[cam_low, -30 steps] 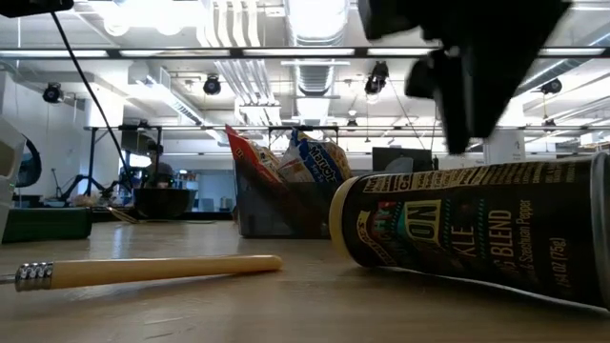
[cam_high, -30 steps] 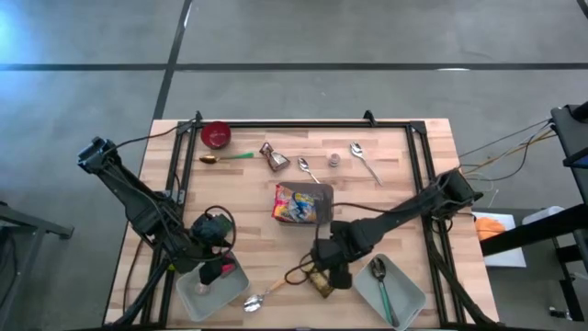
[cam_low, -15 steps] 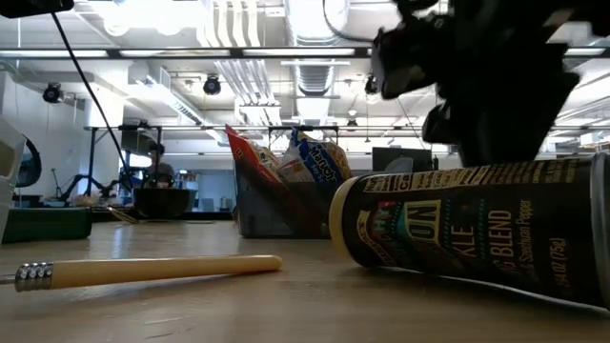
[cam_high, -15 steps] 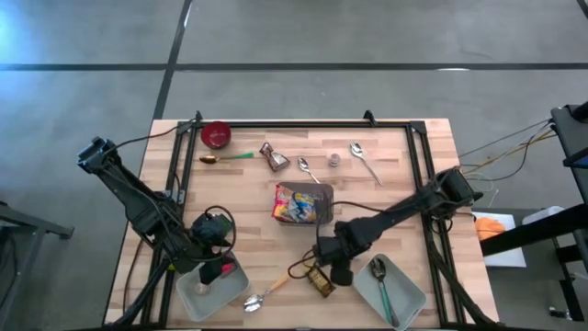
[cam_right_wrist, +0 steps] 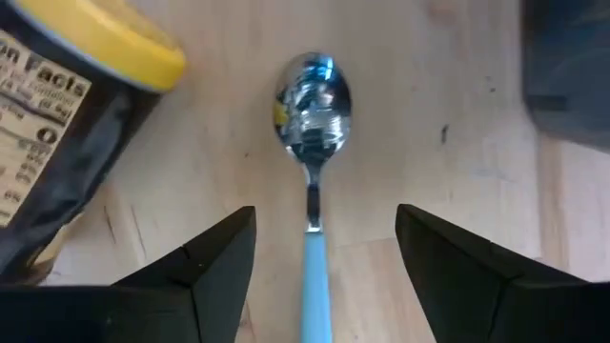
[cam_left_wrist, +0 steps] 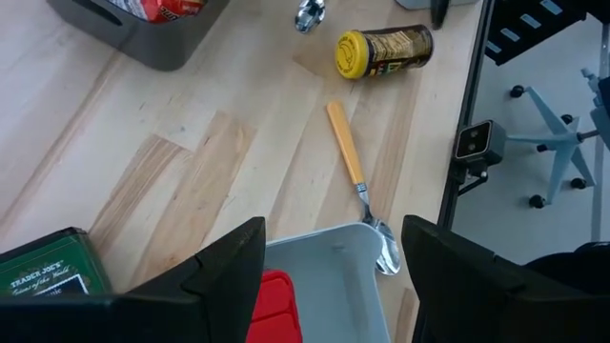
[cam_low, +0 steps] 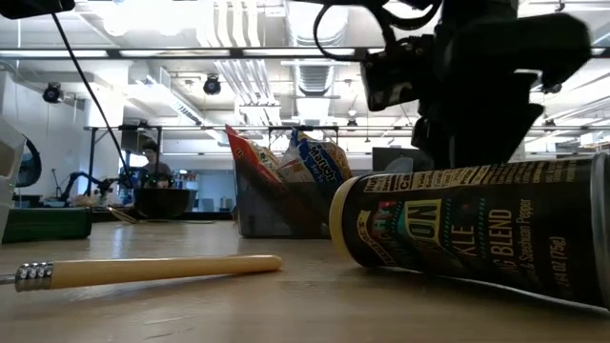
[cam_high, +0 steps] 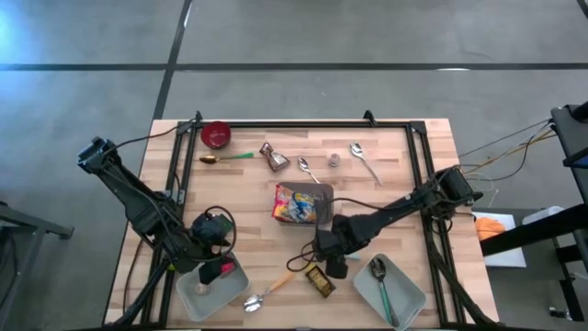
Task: Pick & Place Food Item
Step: Put the light blue spoon into the right grey bin
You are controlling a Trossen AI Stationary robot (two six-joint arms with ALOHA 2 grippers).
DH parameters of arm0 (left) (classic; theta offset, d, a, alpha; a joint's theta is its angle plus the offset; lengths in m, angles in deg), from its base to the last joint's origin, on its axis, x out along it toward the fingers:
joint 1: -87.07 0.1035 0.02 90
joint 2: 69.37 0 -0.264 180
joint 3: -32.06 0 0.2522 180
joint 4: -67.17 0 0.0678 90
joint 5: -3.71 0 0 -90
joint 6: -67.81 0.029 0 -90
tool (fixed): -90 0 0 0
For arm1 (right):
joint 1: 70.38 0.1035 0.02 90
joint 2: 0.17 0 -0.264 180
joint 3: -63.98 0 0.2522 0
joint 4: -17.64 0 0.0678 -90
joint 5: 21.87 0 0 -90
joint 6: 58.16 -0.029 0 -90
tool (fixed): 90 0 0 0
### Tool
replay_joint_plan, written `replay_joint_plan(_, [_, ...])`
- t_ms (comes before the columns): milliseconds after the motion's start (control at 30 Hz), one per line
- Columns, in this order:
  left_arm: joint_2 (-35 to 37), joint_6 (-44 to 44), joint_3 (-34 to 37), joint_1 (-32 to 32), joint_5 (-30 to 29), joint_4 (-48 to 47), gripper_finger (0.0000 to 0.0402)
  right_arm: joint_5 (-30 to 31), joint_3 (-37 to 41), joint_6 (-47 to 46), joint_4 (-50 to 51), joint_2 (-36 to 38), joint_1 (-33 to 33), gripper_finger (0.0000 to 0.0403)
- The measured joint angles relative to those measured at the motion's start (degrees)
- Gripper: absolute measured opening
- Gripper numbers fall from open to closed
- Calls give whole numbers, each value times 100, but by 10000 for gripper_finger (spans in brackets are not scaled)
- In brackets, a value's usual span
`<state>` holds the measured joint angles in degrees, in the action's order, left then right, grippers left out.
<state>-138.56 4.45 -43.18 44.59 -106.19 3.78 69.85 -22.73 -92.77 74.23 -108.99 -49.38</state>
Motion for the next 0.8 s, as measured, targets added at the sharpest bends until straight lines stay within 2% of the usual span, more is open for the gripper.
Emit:
replay_joint_plan(100, [0,6,0,0,2,-41,249,1,45,156,-18,0,-1,242])
replay_joint_plan(533, [-1,6,2,0,11,-162,249,-11,553,160,-575,0,-7,154])
replay_joint_plan(800, [-1,54,2,0,13,-248,249,46,614,27,-566,2,-11,62])
